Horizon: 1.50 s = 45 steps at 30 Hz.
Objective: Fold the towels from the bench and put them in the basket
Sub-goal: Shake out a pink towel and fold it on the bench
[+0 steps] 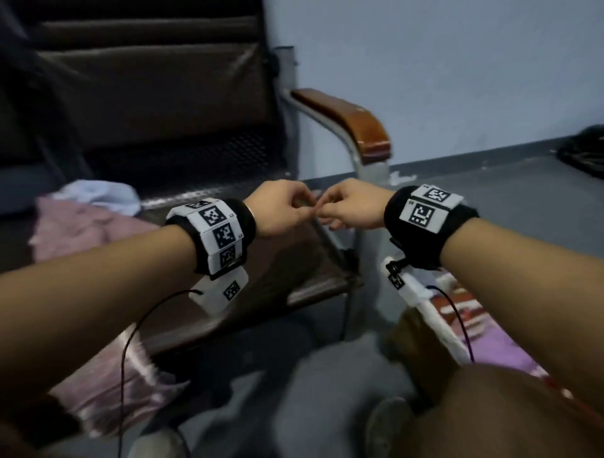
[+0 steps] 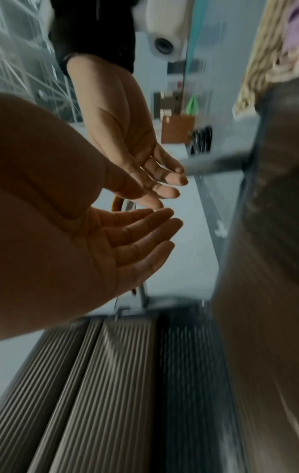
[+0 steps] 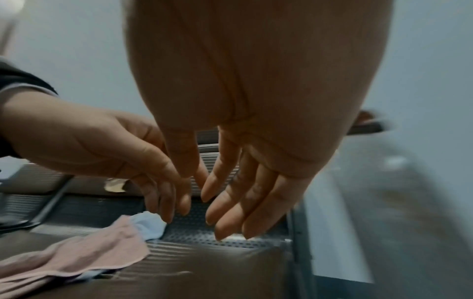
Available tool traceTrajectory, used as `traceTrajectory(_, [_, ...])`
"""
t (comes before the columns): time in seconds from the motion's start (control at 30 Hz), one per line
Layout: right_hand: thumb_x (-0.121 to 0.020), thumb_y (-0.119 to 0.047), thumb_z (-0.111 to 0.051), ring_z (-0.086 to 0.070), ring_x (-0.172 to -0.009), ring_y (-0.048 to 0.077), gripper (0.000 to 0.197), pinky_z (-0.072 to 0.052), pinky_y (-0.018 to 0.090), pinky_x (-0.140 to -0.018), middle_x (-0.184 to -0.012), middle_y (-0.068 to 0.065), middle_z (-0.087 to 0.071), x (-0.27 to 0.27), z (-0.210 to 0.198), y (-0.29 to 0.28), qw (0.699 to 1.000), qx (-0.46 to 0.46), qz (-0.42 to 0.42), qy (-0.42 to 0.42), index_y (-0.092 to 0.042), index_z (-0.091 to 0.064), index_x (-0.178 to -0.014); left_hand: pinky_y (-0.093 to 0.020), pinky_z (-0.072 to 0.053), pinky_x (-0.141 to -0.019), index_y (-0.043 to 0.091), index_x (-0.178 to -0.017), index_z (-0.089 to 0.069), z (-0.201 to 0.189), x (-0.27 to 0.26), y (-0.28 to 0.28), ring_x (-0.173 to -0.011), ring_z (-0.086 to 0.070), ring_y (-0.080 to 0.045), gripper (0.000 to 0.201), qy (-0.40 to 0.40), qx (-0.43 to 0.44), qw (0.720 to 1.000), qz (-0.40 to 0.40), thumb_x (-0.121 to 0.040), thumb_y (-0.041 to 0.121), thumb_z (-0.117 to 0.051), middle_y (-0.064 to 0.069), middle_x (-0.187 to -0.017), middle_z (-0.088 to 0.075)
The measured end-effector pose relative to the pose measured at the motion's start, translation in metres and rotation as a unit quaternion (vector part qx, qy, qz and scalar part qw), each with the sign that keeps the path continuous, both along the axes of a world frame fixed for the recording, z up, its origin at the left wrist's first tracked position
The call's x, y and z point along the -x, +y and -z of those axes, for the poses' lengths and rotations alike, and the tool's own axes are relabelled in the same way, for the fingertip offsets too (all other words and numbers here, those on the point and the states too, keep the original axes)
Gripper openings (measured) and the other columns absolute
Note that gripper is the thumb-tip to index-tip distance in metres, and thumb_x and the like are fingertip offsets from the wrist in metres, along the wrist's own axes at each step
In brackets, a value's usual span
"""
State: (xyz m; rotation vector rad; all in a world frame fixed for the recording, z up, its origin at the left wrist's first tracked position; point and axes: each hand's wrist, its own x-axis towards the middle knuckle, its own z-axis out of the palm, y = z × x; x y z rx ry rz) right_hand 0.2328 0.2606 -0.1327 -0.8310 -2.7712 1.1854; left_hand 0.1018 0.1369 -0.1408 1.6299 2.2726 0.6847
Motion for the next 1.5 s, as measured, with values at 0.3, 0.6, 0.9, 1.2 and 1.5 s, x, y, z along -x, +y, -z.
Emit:
traceTrajectory(0.3, [-0.092,-0.014,-0.060,-0.073,-0.086,0.027,0.016,-0.057,0.036,-0.084,-0.100,0.015,-0.076,0.177,0.049,-0.134,0.983,0.013,-0.180,-0.026,-0.008,-0.073,-0.098,-0.030,-0.050,-0.089,0.020,-0.110,-0.071,0.047,0.142,-0.173,-0.102,-0.065,-0.021,0.022,0.055,0.144,0.967,-0.205,-0.092,0.029,-0.063,-0.003,-0.112,-0.073])
traceTrajectory(0.6, [-0.091,-0.020,-0.063,-0.062,-0.074,0.023,0.024,-0.057,0.041,-0.078,-0.098,0.020,-0.075,0.227,0.107,-0.217,0.964,0.034,-0.240,-0.112,0.000,-0.075,-0.097,-0.025,-0.044,-0.089,0.008,-0.101,-0.070,0.109,0.177,-0.270,-0.109,-0.064,-0.027,0.049,0.108,0.336,0.877,-0.326,-0.092,0.055,-0.058,-0.011,-0.111,-0.070])
traceTrajectory(0.9, [-0.088,-0.023,-0.073,-0.063,-0.086,0.021,0.009,-0.052,0.035,-0.082,-0.095,0.008,-0.071,0.232,0.111,-0.230,0.967,0.054,-0.237,-0.073,-0.014,-0.071,-0.088,-0.034,-0.054,-0.066,0.005,-0.084,-0.067,0.100,0.174,-0.228,-0.075,-0.067,-0.025,0.028,-0.186,-0.037,0.915,-0.356,-0.095,0.030,-0.060,-0.011,-0.084,-0.072])
traceTrajectory(1.2, [-0.080,-0.010,-0.069,-0.067,-0.076,0.026,0.019,-0.054,0.034,-0.068,-0.093,0.013,-0.073,0.218,0.056,-0.151,0.993,0.083,-0.016,0.088,-0.015,-0.070,-0.099,-0.041,-0.060,-0.073,-0.001,-0.094,-0.067,0.055,0.173,-0.164,-0.079,-0.071,-0.034,0.027,-0.246,-0.227,0.866,-0.372,-0.094,0.026,-0.064,-0.021,-0.091,-0.073])
traceTrajectory(1.5, [-0.074,0.004,-0.059,-0.058,-0.104,0.015,0.053,-0.046,0.029,-0.095,-0.109,-0.003,-0.062,0.167,0.010,-0.073,0.959,-0.180,-0.023,0.217,-0.035,-0.071,-0.108,-0.035,-0.046,-0.082,0.024,-0.105,-0.047,0.030,0.143,-0.098,-0.100,-0.054,-0.025,0.046,-0.028,-0.208,0.912,-0.352,-0.065,0.034,-0.067,-0.004,-0.111,-0.053])
